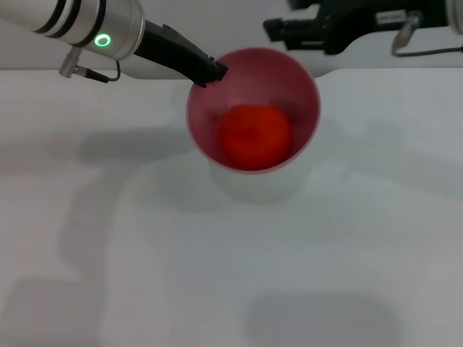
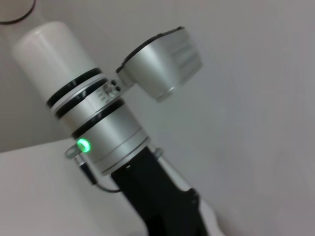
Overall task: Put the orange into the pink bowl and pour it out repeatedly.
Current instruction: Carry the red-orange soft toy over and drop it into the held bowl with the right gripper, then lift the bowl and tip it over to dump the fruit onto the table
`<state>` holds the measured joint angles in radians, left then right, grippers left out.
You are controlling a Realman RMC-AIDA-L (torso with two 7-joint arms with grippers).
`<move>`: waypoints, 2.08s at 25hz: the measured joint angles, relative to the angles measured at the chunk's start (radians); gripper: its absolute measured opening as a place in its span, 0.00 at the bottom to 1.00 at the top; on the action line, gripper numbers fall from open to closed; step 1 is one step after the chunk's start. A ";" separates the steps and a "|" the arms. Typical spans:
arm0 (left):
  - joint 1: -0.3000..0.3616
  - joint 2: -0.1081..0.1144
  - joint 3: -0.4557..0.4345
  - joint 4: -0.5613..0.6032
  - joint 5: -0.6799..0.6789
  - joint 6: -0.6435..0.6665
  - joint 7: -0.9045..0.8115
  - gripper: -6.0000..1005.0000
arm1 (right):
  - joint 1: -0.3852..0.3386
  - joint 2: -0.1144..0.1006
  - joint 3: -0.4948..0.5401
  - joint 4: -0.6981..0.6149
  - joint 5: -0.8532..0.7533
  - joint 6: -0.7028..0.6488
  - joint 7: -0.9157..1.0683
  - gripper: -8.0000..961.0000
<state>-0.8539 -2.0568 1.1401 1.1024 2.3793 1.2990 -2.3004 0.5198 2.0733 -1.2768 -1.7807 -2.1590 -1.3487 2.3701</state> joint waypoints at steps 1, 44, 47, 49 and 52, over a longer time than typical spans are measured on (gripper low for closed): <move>0.001 0.000 0.002 -0.002 0.000 -0.006 0.000 0.05 | -0.019 0.001 0.001 -0.008 0.006 0.026 -0.011 0.39; 0.440 -0.005 1.033 0.050 -0.056 -1.781 0.093 0.05 | -0.327 -0.002 0.521 0.838 1.424 -0.132 -1.249 0.57; 0.436 -0.009 1.114 -0.018 -0.043 -1.952 0.092 0.05 | -0.320 -0.003 0.521 0.839 1.420 -0.131 -1.248 0.57; 0.436 -0.009 1.131 -0.030 -0.043 -1.990 0.090 0.05 | -0.318 -0.003 0.521 0.837 1.420 -0.131 -1.248 0.57; 0.436 -0.009 1.162 -0.048 -0.043 -2.049 0.085 0.05 | -0.314 -0.004 0.521 0.837 1.419 -0.132 -1.248 0.57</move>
<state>-0.4175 -2.0658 2.3016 1.0544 2.3365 -0.7501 -2.2156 0.2061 2.0691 -0.7563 -0.9440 -0.7398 -1.4804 1.1223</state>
